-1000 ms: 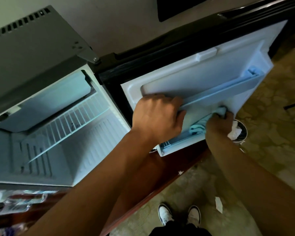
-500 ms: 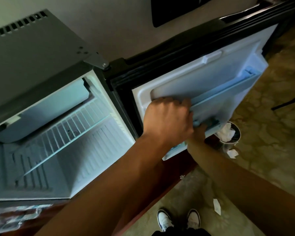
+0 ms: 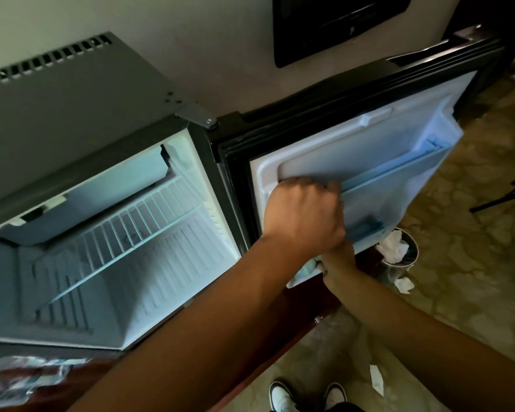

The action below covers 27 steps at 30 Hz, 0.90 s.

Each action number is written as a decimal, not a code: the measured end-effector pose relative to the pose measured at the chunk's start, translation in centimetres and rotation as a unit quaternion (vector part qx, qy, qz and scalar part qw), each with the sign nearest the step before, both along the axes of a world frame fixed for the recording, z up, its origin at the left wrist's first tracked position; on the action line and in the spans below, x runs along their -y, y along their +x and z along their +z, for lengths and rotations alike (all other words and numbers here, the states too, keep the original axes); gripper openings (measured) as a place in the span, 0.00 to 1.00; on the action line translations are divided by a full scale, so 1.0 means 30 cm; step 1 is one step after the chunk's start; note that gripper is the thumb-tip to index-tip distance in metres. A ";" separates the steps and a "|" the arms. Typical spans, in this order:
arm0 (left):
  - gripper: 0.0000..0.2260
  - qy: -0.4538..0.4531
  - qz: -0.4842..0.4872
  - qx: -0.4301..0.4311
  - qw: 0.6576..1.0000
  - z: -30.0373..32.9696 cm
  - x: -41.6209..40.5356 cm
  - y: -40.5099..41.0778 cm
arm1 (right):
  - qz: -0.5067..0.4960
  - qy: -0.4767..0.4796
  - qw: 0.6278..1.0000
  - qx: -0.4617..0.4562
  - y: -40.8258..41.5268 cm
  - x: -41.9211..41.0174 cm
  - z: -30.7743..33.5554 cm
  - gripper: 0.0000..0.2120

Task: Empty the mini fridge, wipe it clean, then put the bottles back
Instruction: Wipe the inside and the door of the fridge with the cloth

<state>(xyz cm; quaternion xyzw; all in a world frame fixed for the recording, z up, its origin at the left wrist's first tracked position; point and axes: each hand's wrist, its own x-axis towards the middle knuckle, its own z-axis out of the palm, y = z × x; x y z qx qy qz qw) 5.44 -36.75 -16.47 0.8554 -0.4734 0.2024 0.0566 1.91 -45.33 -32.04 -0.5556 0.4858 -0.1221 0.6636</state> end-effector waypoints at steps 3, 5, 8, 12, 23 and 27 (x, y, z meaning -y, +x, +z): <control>0.08 -0.009 -0.007 -0.014 1.000 0.000 0.000 0.007 | -0.025 0.071 0.996 0.047 -0.031 0.004 0.021 0.10; 0.08 -0.013 -0.009 -0.016 1.000 -0.001 -0.002 0.003 | -0.031 0.103 0.991 0.080 -0.040 -0.001 0.051 0.11; 0.09 -0.011 -0.005 -0.007 1.000 0.002 -0.001 -0.005 | -0.030 0.114 0.990 0.084 -0.027 0.025 0.090 0.13; 0.09 -0.014 0.013 0.012 1.000 0.011 0.004 -0.011 | -0.015 0.140 0.983 0.116 -0.026 0.088 0.144 0.14; 0.11 -0.022 0.026 -0.023 0.999 0.012 -0.009 -0.025 | -0.101 0.017 0.992 0.071 -0.059 0.251 0.138 0.10; 0.11 -0.021 0.034 -0.027 0.999 0.018 -0.008 -0.030 | -0.110 0.035 0.993 0.027 -0.077 0.285 0.070 0.17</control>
